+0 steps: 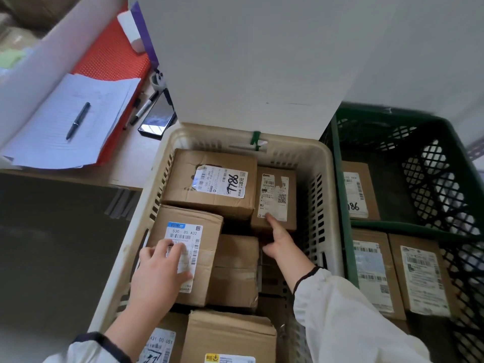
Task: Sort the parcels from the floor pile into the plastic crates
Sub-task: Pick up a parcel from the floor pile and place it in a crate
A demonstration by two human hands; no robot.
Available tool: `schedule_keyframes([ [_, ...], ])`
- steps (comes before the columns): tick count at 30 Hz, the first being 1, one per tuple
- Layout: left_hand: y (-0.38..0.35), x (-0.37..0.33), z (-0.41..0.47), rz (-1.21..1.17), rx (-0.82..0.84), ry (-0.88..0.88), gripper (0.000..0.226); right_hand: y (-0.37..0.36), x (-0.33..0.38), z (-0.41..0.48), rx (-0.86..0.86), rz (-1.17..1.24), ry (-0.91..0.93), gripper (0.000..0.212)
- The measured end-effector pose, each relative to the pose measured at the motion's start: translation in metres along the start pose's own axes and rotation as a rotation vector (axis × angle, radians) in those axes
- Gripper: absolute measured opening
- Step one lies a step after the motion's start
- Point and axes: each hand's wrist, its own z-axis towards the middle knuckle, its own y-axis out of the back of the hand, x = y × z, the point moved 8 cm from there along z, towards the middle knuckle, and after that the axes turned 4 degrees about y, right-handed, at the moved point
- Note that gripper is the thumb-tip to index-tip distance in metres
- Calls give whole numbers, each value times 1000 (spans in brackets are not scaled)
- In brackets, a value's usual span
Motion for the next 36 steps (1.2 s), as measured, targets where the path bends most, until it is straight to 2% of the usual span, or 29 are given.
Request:
schedule_keyframes([
  [5, -1, 1, 1, 18, -5, 4, 50, 14, 1, -4, -116, -362, 31, 95],
  [10, -2, 1, -2, 22, 13, 5, 52, 19, 5, -27, -243, -341, 92, 114],
  [12, -1, 2, -4, 30, 19, 15, 52, 14, 6, -44, -263, -432, 164, 117],
  [15, 1, 1, -6, 37, 38, 25, 56, 13, 11, -85, -205, -683, 316, 106],
  [18, 4, 0, -10, 16, 57, 31, 57, 13, 4, -123, 18, -677, 377, 94],
  [20, 5, -1, -13, 5, 77, 36, 58, 19, 0, -152, 139, -758, 404, 82],
  [24, 10, -3, -15, -59, 93, 53, 48, 67, 14, -204, 175, -891, 494, 45],
  [27, 28, -33, -18, -152, 63, 26, 49, 129, 49, -232, 65, -790, 579, 19],
  [29, 46, -81, -31, -325, 29, -55, 46, 180, 72, -237, -80, -674, 610, 15],
  [32, 67, -177, -75, -515, 33, -333, 44, 244, 101, -231, -304, -645, 636, 14],
  [34, 62, -247, -109, -436, 90, -569, 45, 277, 108, -210, -396, -728, 552, 21],
  [36, 38, -309, -137, -190, 159, -764, 45, 294, 104, -184, -386, -827, 398, 29],
])
